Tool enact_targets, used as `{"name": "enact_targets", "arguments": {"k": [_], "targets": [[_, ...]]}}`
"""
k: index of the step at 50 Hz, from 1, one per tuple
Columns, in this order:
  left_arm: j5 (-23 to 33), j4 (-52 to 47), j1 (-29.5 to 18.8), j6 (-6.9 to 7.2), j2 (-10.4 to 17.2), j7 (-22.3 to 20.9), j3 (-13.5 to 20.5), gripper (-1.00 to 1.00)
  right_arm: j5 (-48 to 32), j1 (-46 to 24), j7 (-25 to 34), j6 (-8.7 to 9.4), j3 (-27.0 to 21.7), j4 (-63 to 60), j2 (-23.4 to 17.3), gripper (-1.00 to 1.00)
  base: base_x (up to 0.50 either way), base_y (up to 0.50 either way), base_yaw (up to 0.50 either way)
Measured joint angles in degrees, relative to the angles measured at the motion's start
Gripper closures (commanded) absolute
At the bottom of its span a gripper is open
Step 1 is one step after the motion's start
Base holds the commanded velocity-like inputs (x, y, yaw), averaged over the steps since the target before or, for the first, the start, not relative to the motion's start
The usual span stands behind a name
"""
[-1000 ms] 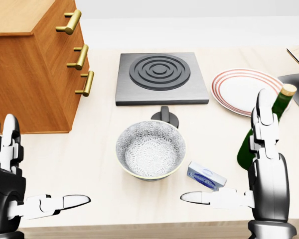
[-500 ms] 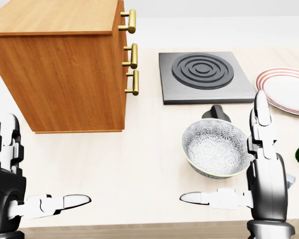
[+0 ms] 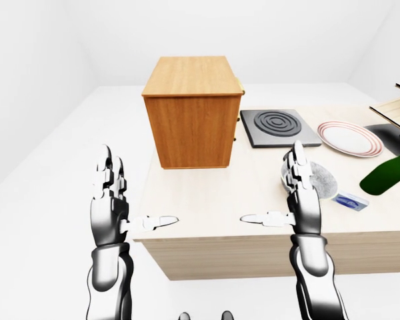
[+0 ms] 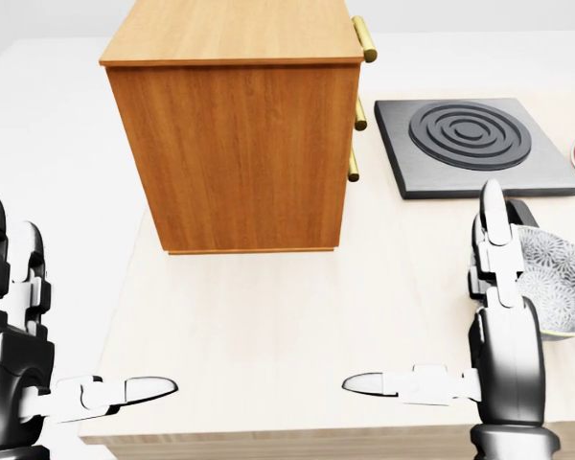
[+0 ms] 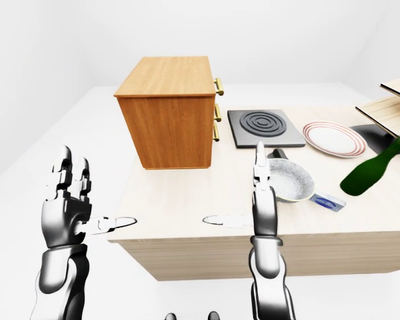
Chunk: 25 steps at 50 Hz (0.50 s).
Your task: Put the bowl on the top of the cabinet.
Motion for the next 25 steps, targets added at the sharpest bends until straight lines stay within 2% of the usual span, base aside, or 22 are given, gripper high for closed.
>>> {"name": "enact_targets", "arguments": {"k": [25], "targets": [[0.0,0.3,0.0,0.00,0.0,-0.3,-0.2,-1.00,0.3,-0.1,0.3,0.00,0.2,0.5,0.0,-1.00,0.01,0.00,0.00]]}}
